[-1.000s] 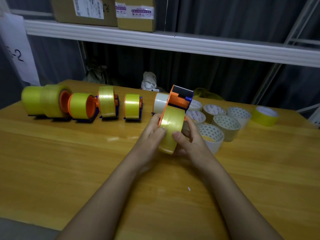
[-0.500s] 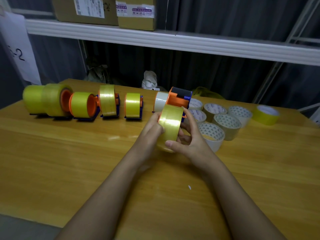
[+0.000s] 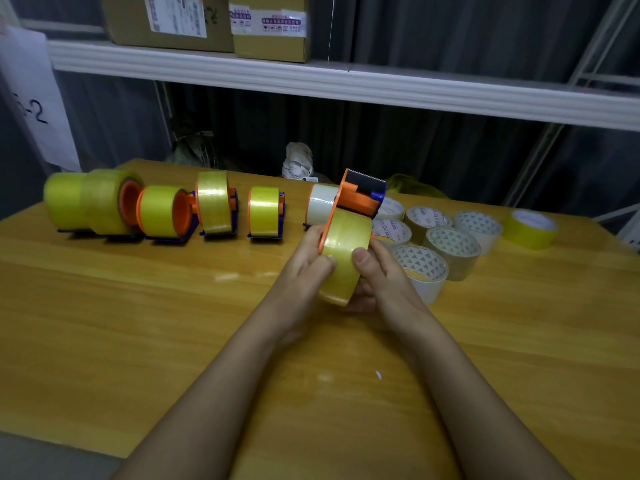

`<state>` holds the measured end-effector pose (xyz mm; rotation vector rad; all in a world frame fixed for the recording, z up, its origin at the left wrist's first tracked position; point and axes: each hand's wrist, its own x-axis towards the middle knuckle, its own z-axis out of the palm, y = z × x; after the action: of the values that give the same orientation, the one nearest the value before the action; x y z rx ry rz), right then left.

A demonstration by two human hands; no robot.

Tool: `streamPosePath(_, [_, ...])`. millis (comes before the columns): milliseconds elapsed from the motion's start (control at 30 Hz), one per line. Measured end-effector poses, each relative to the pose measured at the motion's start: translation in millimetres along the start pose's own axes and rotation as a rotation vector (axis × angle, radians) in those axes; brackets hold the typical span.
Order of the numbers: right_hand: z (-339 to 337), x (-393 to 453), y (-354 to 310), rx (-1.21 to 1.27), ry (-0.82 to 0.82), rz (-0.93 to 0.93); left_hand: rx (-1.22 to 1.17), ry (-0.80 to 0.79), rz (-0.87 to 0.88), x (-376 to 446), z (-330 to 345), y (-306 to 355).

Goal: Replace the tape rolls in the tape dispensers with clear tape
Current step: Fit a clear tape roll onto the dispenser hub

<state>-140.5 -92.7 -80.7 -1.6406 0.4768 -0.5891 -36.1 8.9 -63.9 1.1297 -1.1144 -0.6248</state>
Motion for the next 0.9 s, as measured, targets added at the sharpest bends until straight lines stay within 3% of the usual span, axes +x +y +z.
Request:
streamPosePath(400, [0.6, -0.5, 6.0, -0.079, -0.012, -0.094, 0.064, 0.126, -0.046, 5.0, -2.5, -3.4])
streamPosePath(500, [-0.4, -1.3, 5.0, -0.296, 0.094, -0.152, 0.138, 0.155, -0.011, 6.2, -2.3, -5.1])
streamPosePath(567, [0.0, -3.1, 2.4, -0.554, 0.275, -0.305, 0.185, 0.163, -0.004, 5.6, -2.2, -6.8])
streamPosePath(667, [0.9, -3.6, -3.9, -0.753, 0.468, -0.697, 0.247, 0.158, -0.037, 3.1, -2.0, -7.1])
streamPosePath(733, [1.4, -1.0, -2.7, -0.789, 0.469, -0.863, 0.237, 0.152, -0.036, 2.6, -1.2, -7.2])
streamPosePath(900, [6.5, 0.9, 0.8, -0.778, 0.451, -0.979, 0.256, 0.179, -0.008, 3.8, -3.9, -12.1])
